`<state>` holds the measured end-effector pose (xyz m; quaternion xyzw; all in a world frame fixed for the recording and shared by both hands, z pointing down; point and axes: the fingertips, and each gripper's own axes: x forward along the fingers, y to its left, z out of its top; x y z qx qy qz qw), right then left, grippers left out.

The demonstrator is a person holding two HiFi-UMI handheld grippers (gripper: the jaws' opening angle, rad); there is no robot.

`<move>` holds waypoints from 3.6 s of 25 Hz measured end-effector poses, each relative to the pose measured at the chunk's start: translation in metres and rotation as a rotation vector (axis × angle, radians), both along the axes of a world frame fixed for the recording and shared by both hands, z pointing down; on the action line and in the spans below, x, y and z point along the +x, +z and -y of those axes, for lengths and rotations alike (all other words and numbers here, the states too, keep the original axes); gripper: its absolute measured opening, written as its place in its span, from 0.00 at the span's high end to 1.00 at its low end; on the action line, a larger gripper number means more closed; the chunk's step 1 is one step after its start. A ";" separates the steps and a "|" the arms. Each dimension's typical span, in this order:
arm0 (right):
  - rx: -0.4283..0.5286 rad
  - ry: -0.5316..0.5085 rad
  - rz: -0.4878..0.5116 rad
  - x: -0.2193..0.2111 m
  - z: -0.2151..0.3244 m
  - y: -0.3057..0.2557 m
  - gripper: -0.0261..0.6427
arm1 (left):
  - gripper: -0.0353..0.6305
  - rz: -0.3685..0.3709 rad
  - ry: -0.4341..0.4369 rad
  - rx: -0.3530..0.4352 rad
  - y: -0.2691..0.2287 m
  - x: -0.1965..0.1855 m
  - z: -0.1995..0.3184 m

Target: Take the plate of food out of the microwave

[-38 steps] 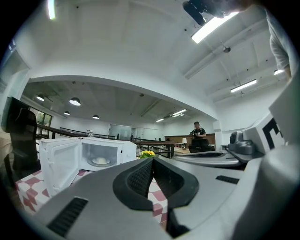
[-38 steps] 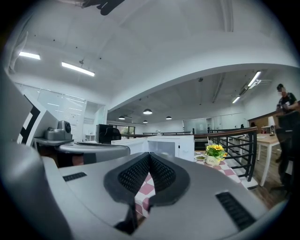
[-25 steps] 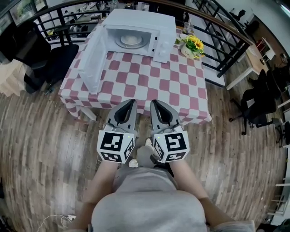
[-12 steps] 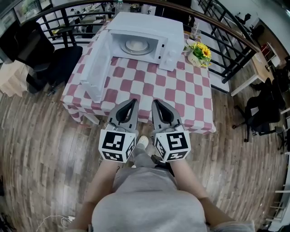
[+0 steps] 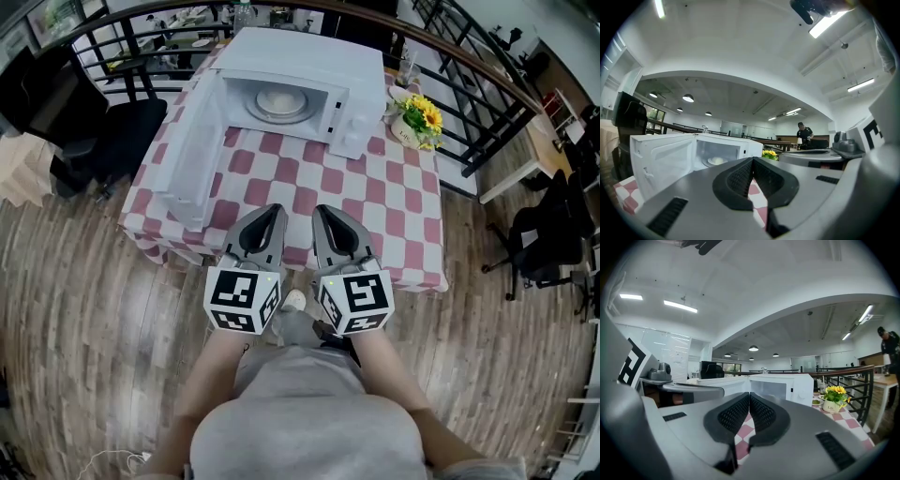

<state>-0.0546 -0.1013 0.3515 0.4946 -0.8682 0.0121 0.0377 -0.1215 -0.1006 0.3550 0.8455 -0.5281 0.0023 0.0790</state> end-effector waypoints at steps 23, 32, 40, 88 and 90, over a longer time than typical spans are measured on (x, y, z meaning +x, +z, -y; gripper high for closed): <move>-0.036 -0.033 0.014 0.009 0.115 0.004 0.92 | 0.94 -0.011 0.014 -0.085 0.011 0.019 0.125; -0.063 -0.042 0.046 0.015 0.160 0.009 0.92 | 0.94 -0.042 0.006 -0.120 0.017 0.019 0.173; -0.096 -0.041 0.085 0.016 0.179 0.021 0.92 | 0.91 -0.067 -0.003 -0.127 0.025 0.010 0.200; -0.131 -0.034 0.018 -0.021 0.231 0.052 0.92 | 0.52 -0.807 -0.294 -0.720 0.180 -0.040 0.340; -0.142 -0.036 0.021 -0.023 0.235 0.056 0.92 | 0.51 -0.805 -0.313 -0.731 0.183 -0.042 0.346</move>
